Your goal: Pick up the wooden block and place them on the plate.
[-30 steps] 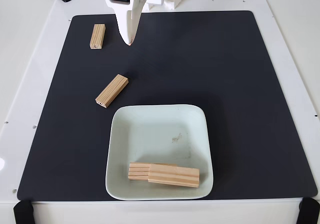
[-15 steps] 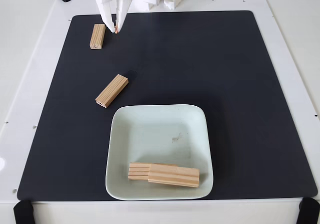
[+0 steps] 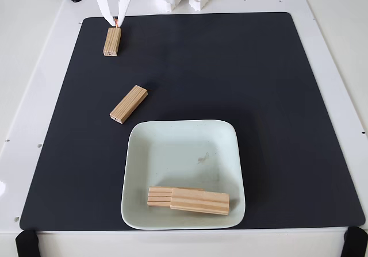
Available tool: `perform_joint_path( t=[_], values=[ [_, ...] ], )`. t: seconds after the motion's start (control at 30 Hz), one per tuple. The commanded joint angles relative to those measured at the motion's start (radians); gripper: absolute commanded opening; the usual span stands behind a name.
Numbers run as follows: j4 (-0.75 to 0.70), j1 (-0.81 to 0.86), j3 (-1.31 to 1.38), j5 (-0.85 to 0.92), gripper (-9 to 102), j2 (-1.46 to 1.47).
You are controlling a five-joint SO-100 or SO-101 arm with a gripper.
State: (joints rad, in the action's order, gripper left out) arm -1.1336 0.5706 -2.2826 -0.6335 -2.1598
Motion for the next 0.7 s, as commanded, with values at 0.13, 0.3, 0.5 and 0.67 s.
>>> perform_joint_path(
  t=[0.13,0.3,0.5,0.67],
  values=[
    [0.005,0.109,-0.074,-0.006,-1,-0.006],
    [0.005,0.17,-0.118,-0.008,-1,-0.006],
    [-0.002,0.221,-0.126,-0.018,-1,-0.008],
    [-0.002,0.232,-0.107,-0.087,-1,-0.009]
  ],
)
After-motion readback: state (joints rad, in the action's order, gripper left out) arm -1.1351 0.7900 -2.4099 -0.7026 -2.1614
